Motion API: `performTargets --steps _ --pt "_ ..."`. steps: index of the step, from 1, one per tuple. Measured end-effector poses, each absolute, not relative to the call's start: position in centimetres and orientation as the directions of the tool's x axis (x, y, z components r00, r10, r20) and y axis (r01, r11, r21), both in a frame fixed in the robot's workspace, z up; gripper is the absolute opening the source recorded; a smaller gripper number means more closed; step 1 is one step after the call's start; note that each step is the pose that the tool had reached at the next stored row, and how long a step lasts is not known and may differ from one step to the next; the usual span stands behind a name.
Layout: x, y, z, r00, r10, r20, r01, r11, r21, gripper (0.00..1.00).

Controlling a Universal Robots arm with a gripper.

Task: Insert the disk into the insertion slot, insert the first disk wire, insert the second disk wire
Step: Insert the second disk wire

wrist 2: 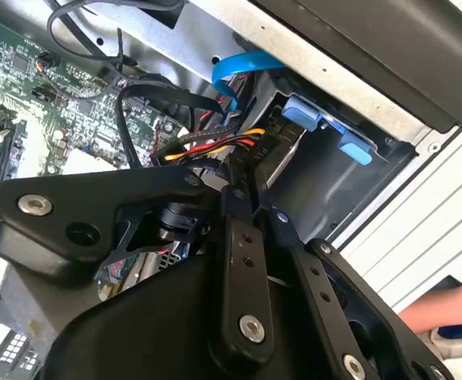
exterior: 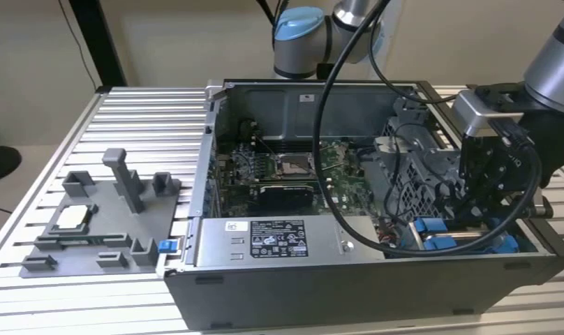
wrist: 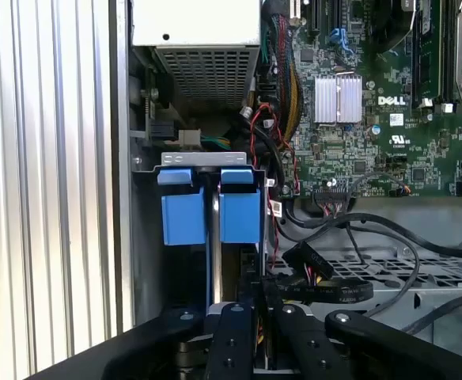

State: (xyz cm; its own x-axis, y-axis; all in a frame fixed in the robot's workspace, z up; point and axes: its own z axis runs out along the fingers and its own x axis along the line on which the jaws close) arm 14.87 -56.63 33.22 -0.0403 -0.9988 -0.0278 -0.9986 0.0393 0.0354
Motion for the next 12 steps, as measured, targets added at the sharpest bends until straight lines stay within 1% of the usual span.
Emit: performTargets --steps 3,4,6,10,12 --pt "14.9 -56.6 33.2 -0.040 -0.999 -0.028 -0.999 0.039 0.035 0.00" --pt "14.9 -56.6 33.2 -0.040 -0.999 -0.030 -0.999 0.039 0.035 1.00" --pt "14.9 -56.6 33.5 -0.040 -0.999 -0.031 -0.999 0.039 0.036 1.00" --pt "14.9 -56.6 35.1 -0.040 -0.999 -0.028 -0.999 0.039 0.036 1.00" --pt "14.9 -56.6 35.2 -0.040 -0.999 -0.028 -0.999 0.039 0.037 1.00"
